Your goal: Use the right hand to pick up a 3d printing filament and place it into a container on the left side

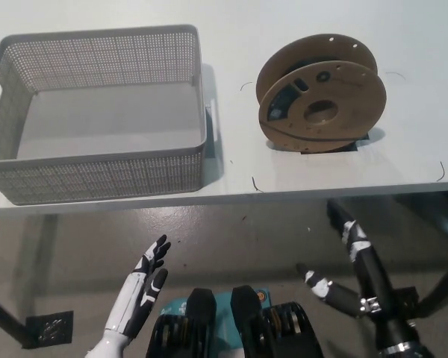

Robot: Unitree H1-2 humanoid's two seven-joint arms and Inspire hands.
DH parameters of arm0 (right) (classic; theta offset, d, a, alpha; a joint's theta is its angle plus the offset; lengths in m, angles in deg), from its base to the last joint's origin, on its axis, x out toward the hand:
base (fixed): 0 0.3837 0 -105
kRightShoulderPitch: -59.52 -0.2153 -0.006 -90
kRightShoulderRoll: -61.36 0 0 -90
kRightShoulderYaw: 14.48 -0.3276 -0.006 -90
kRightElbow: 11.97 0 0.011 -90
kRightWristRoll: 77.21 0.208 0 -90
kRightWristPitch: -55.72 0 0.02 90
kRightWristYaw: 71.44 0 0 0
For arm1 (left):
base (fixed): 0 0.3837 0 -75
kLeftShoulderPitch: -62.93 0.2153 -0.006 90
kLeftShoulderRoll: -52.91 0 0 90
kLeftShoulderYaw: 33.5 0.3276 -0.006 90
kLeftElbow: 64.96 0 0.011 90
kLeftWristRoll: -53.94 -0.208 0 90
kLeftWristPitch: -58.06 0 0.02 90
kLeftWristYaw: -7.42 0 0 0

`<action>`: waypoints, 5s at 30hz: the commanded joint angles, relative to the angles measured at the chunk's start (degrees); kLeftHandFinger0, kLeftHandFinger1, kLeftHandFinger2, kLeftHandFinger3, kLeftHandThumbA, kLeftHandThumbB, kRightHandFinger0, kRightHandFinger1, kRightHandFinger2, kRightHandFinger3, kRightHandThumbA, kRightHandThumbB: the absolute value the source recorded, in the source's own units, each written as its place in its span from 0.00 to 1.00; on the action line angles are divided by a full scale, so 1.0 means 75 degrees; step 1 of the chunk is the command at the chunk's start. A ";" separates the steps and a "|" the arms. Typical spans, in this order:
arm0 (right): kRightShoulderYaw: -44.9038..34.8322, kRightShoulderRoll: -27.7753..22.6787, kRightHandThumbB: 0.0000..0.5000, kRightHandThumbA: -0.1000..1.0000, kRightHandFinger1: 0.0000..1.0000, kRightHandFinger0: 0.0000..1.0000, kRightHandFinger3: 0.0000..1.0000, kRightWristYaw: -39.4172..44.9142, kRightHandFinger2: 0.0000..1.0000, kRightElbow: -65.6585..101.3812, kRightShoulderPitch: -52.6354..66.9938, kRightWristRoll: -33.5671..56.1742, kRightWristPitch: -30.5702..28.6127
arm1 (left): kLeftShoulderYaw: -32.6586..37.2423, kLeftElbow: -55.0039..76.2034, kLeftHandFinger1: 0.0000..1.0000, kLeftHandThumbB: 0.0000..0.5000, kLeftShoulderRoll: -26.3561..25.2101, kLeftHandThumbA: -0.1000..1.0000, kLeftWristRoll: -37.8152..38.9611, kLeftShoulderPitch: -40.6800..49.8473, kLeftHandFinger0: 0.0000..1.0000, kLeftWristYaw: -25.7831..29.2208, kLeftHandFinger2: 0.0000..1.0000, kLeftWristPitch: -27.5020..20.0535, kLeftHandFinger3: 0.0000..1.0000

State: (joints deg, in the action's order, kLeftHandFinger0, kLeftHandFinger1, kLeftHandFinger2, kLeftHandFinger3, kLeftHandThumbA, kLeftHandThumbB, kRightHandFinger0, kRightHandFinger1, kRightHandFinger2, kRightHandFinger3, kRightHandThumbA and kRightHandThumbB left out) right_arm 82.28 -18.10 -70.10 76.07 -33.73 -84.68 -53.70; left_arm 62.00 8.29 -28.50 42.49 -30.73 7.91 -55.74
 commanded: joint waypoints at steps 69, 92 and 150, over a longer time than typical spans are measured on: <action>0.3123 -0.2361 0.75 1.00 1.00 1.00 1.00 0.6105 1.00 -0.8082 -1.1907 -0.0967 0.4257 | 0.0484 0.0169 1.00 0.65 -0.0305 1.00 0.0030 0.0283 1.00 0.0140 1.00 -0.0417 1.00; 0.3694 -0.1661 0.80 1.00 1.00 1.00 1.00 0.6637 1.00 -0.9917 -1.2058 -0.1957 0.3102 | 0.0434 0.0151 1.00 0.66 -0.0385 1.00 0.0091 0.0122 1.00 0.0008 1.00 -0.0417 1.00; -0.6127 -0.0916 0.24 0.00 0.19 0.00 0.46 0.2813 0.55 -1.0383 -0.9532 0.3440 0.4214 | 0.0384 0.0078 1.00 0.64 -0.0488 1.00 -0.0033 -0.0066 1.00 -0.0049 1.00 -0.0417 1.00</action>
State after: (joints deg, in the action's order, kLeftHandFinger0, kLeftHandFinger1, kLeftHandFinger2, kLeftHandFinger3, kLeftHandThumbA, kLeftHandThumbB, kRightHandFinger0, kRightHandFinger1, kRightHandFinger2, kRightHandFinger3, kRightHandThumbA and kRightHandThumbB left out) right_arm 44.81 -26.23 -50.04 -4.21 -96.33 -73.34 -23.88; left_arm 65.35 8.25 -31.26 42.49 -30.41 7.67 -56.38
